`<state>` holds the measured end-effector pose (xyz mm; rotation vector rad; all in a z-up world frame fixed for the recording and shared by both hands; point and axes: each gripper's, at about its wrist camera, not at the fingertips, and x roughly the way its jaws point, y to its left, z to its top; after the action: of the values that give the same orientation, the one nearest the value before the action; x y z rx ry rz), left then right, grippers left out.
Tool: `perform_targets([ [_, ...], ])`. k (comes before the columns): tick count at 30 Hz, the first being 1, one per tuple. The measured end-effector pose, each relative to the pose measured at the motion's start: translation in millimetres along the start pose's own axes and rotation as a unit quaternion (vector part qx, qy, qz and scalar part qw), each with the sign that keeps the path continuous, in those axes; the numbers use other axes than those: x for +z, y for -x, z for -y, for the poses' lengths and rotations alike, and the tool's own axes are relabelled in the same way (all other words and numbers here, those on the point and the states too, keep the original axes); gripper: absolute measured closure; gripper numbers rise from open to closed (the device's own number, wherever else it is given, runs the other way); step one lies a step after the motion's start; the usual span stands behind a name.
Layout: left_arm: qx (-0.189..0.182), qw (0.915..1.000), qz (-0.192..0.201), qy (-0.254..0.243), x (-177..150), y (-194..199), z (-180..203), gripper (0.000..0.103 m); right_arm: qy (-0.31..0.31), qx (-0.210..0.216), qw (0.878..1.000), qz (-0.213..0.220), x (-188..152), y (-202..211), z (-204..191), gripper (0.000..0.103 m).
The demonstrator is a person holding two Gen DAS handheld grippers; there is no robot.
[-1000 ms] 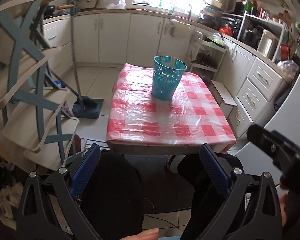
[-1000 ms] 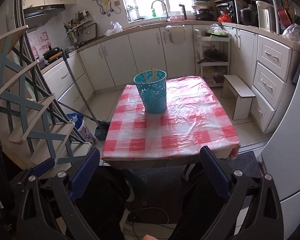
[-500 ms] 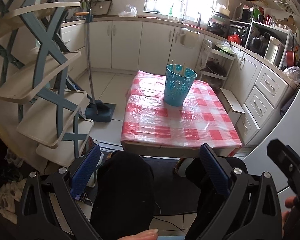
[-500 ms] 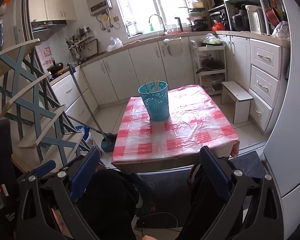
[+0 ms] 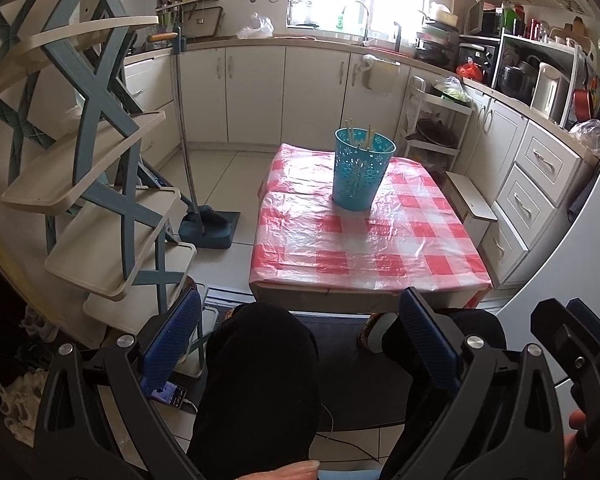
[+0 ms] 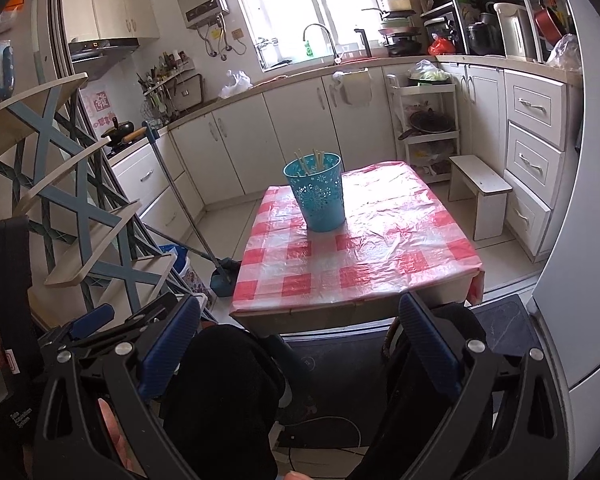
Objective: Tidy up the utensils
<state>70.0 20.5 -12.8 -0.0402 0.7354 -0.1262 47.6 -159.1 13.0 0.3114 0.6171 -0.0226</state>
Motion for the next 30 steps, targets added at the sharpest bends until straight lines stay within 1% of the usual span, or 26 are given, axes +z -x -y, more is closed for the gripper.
perform_targets([
  [6,-0.008,0.9999,-0.009,0.002,-1,-4,-1,0.008,0.002,0.001,1.0,-0.002,-2,1,0,0.008],
  [11,-0.008,0.9999,-0.007,0.001,-1,-3,-1,0.008,0.002,0.001,1.0,-0.001,-3,3,0,0.008],
  [22,0.0,0.9999,0.002,-0.016,-5,6,14,0.008,-0.004,0.0,1.0,0.006,-7,10,7,0.008],
  [30,0.015,0.9996,0.009,-0.021,-5,11,19,0.008,-0.007,0.001,1.0,0.008,-7,12,9,0.008],
])
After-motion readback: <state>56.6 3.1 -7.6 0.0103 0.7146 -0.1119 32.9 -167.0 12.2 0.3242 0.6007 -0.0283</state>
